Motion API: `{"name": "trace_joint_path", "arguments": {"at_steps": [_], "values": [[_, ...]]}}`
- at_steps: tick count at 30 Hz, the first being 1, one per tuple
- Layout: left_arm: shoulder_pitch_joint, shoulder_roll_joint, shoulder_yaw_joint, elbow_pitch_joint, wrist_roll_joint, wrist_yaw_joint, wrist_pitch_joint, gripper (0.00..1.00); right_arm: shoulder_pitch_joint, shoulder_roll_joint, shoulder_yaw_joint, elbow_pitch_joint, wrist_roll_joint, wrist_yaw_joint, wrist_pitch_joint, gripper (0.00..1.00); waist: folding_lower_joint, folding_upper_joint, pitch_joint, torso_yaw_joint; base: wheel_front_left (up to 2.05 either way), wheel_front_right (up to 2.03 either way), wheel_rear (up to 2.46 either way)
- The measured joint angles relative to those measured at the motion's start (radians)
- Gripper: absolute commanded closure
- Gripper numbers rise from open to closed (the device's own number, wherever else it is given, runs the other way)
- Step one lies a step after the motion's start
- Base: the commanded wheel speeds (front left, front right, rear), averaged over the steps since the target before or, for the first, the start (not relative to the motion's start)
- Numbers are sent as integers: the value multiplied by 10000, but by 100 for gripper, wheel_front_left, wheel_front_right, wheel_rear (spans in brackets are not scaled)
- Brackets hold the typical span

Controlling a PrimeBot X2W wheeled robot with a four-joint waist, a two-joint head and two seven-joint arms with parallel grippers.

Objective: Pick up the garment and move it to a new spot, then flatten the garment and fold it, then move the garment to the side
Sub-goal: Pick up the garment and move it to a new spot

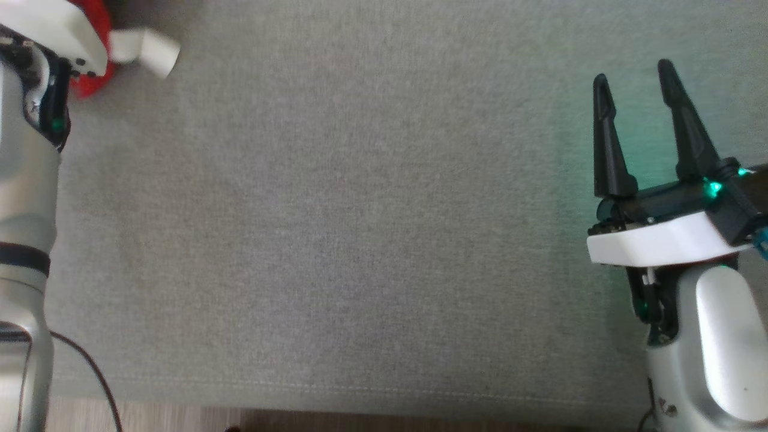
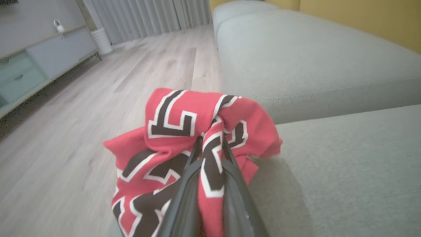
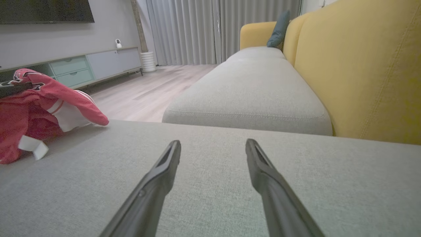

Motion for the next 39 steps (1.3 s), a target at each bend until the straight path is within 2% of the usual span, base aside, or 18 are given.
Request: {"name": "trace_joint_path", "arguments": {"at_steps": [5,9,17,18,23,28,34,35,36,37,39], "values": [[6,88,-763,-637,169,-27,-29,100,57,0,-4,594,418,0,-366,0,0,0,-984,-196,0,0,0],[97,157,-1952,-1404,56,-88,48,100,411,6,-100,1045,690,0,-627,0,-1,0,-1849,-489,0,0,0],[782,752,-4566,-4096,-1480,-90,989,100,1113,23,-554,1450,951,0,-859,0,-1,1,-3055,-1711,0,0,0],[782,752,-4566,-4096,-1480,-90,989,100,1113,23,-554,1450,951,0,-859,0,-1,1,-3055,-1711,0,0,0],[1154,953,-5680,-5695,-2247,-90,1570,100,1288,23,-571,1452,1068,0,-930,0,-1,1,-3207,-2620,0,0,0],[1964,640,-6151,-5831,-2784,-88,1685,100,1294,29,-245,1546,1312,0,-1103,0,-1,0,-2874,-3243,0,0,0],[3318,-489,-6498,-4807,-3231,105,1189,99,1235,33,102,1801,1461,0,-1285,0,0,0,-2460,-3757,0,0,0],[3486,-683,-6495,-4604,-3350,186,1072,69,1233,33,134,1871,1480,0,-1315,0,0,0,-2436,-3812,0,0,0],[3612,-828,-6495,-4406,-3404,261,917,31,1233,33,167,1948,1488,0,-1325,0,0,0,-2440,-3845,0,0,0],[3713,-970,-6472,-4219,-3461,290,748,0,1234,31,190,2015,1488,0,-1327,0,0,0,-2467,-3849,0,0,0],[3853,-1170,-6420,-3946,-3593,399,499,0,1234,31,305,2079,1499,0,-1373,0,-1,1,-2556,-3821,0,0,0]]}}
